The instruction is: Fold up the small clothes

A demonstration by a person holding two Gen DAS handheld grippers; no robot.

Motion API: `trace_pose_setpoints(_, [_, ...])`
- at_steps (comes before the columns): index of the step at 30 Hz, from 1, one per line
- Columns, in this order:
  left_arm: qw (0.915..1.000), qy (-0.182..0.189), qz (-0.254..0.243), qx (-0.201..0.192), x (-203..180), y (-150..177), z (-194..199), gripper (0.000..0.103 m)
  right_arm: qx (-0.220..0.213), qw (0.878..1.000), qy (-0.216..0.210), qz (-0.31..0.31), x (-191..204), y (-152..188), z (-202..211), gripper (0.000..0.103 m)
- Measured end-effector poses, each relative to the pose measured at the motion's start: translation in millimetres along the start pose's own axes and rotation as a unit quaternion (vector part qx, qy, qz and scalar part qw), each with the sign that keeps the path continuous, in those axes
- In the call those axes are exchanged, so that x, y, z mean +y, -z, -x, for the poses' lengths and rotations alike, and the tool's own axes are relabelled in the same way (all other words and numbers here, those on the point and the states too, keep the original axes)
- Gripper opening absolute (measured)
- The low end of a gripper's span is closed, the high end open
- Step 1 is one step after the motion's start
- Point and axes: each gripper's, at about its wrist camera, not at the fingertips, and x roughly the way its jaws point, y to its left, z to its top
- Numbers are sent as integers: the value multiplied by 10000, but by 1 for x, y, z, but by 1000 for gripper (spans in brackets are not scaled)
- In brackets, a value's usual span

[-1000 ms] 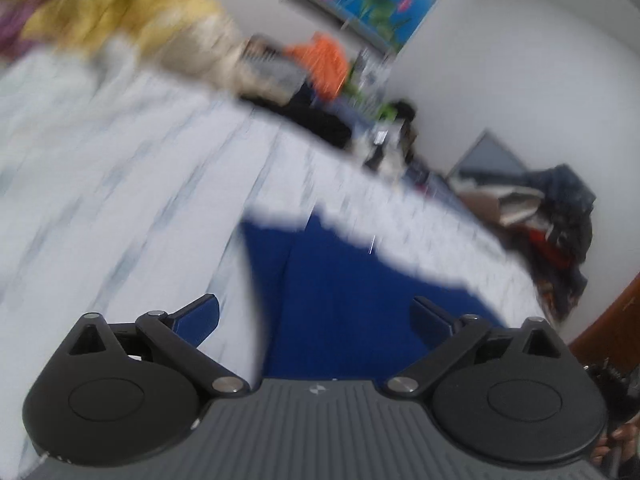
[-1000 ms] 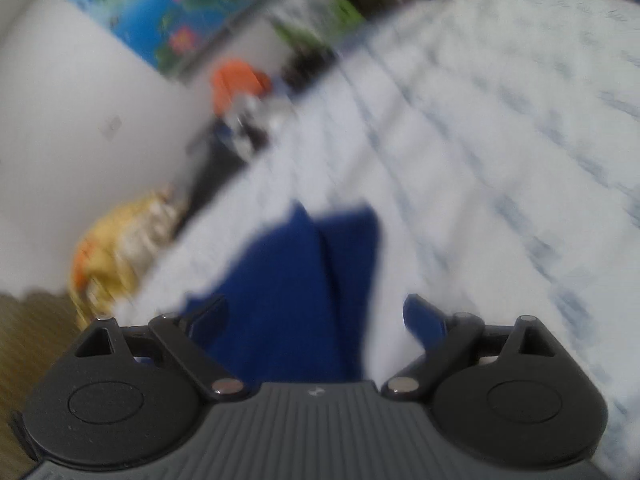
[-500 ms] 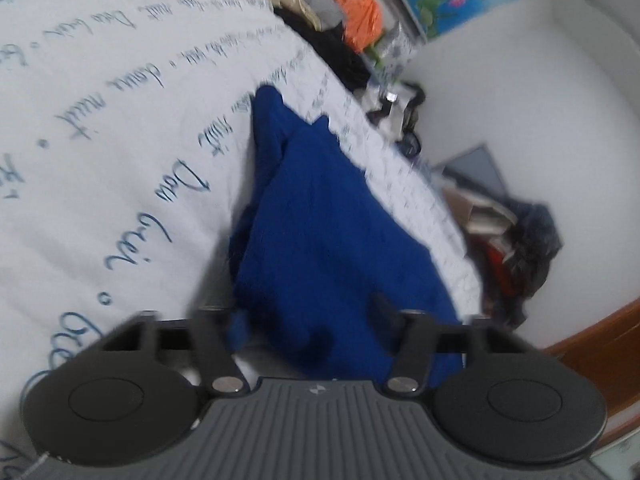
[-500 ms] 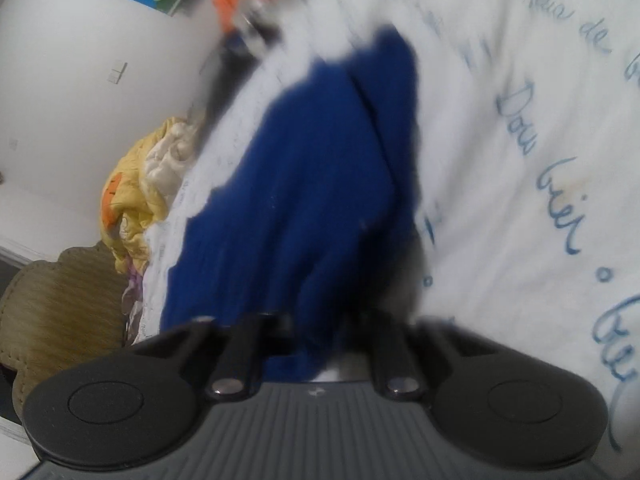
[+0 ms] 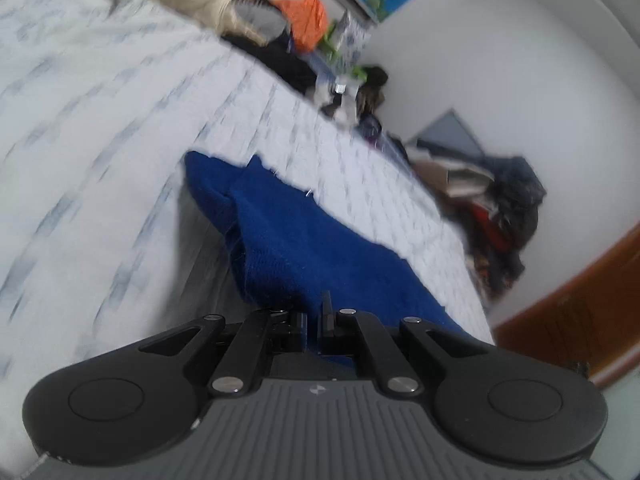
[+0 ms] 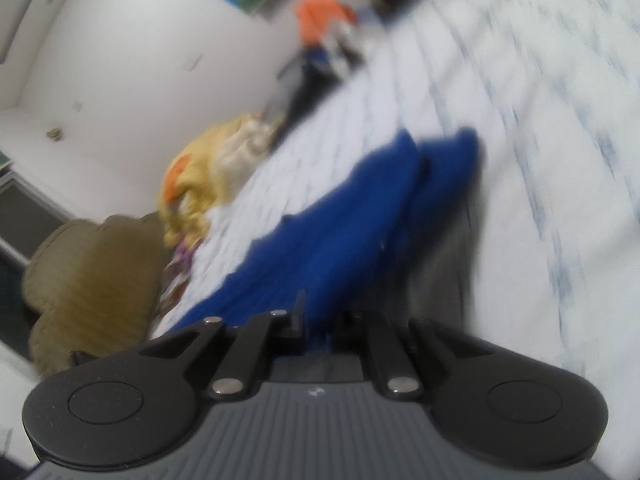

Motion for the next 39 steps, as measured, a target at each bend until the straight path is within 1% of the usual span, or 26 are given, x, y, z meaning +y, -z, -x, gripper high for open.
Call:
trace_pose_setpoints(1, [9996, -251, -150, 63, 6, 11, 3, 9, 179, 9998, 48, -36, -4, 13, 2, 8])
trace_pose_setpoints(4, [9946, -1003, -86, -238, 31, 24, 16, 20, 595, 9926, 1051, -102, -21, 35, -3, 27])
trace_pose_setpoints(5, [9936, -1037, -90, -449, 32, 17, 22, 30, 489, 9920, 1155, -105, -25, 30, -1, 28])
trace_pose_setpoints(7, [9889, -1057, -358, -977, 17, -5, 25, 62, -83, 9935, 1111, -221, -24, 6, 8, 41])
trace_pose_setpoints(8, [9855, -1062, -615, -1175, 6, -16, 19, 88, -421, 9942, 979, -136, -20, -10, 10, 60])
trace_pose_setpoints(9, [9813, -1093, -881, -1321, -7, -27, 8, 93, -677, 9941, 843, 62, -14, -25, 7, 77])
trace_pose_setpoints(10, [9775, -1152, -1116, -1372, -19, -38, -10, 87, -823, 9929, 805, 294, -8, -40, -2, 78])
trace_pose_setpoints(11, [9763, -1181, -1307, -1255, -27, -47, -32, 75, -838, 9910, 943, 458, -2, -57, -18, 78])
trace_pose_setpoints(14, [9778, -1310, -1553, -512, -40, -70, -114, 39, -610, 9830, 1366, 1067, 12, -93, -75, 73])
trace_pose_setpoints(17, [9655, -1729, -1948, 59, -40, -74, -182, 37, -164, 9676, 1941, 1607, 14, -110, -137, 60])
trace_pose_setpoints(18, [9577, -1868, -2188, -83, -40, -72, -192, 31, 16, 9601, 2210, 1711, 6, -110, -154, 46])
trace_pose_setpoints(19, [9487, -2000, -2442, -181, -39, -70, -197, 21, 71, 9527, 2381, 1885, 3, -110, -168, 38])
trace_pose_setpoints(20, [9425, -2128, -2560, -283, -39, -72, -200, 6, -55, 9477, 2405, 2098, 5, -109, -175, 15])
trace_pose_setpoints(21, [9436, -2157, -2467, -483, -38, -76, -195, 6, 70, 9512, 2338, 2011, 6, -112, -178, 7])
trace_pose_setpoints(22, [9453, -2146, -2349, -721, -35, -79, -188, 6, -9, 9551, 2176, 2012, 9, -112, -175, 7])
trace_pose_setpoints(23, [9440, -2222, -2314, -772, -29, -81, -186, 6, -230, 9529, 2090, 2185, 15, -108, -169, 7])
trace_pose_setpoints(25, [9433, -2342, -2264, -634, -15, -78, -194, 8, -570, 9413, 2382, 2325, 10, -109, -168, 7])
trace_pose_setpoints(26, [9388, -2339, -2417, -739, -15, -72, -193, 8, -560, 9426, 2498, 2146, -4, -111, -173, 7])
trace_pose_setpoints(28, [9308, -2436, -2631, -716, -23, -67, -192, 8, -756, 9504, 2324, 1922, -14, -104, -171, 9])
trace_pose_setpoints(30, [9256, -2477, -2767, -729, -32, -65, -184, 11, -703, 9505, 2438, 1793, -9, -102, -163, 25])
trace_pose_setpoints(32, [9327, -2165, -2713, -978, -46, -61, -167, 16, -886, 9446, 2637, 1740, 7, -96, -148, 36])
trace_pose_setpoints(34, [9383, -1749, -2767, -1114, -67, -57, -163, 40, -1383, 9406, 2443, 1911, 29, -84, -129, 49])
trace_pose_setpoints(35, [9401, -1638, -2811, -1020, -78, -55, -169, 53, -1412, 9418, 2248, 2061, 42, -81, -130, 67])
trace_pose_setpoints(36, [9419, -1582, -2843, -834, -85, -53, -180, 57, -1299, 9430, 2118, 2213, 52, -78, -137, 81])
trace_pose_setpoints(38, [9417, -1674, -2898, -332, -88, -50, -212, 56, -873, 9377, 2240, 2507, 60, -75, -166, 83])
trace_pose_setpoints(39, [9382, -1859, -2916, -164, -82, -50, -226, 57, -638, 9296, 2430, 2697, 58, -73, -182, 83])
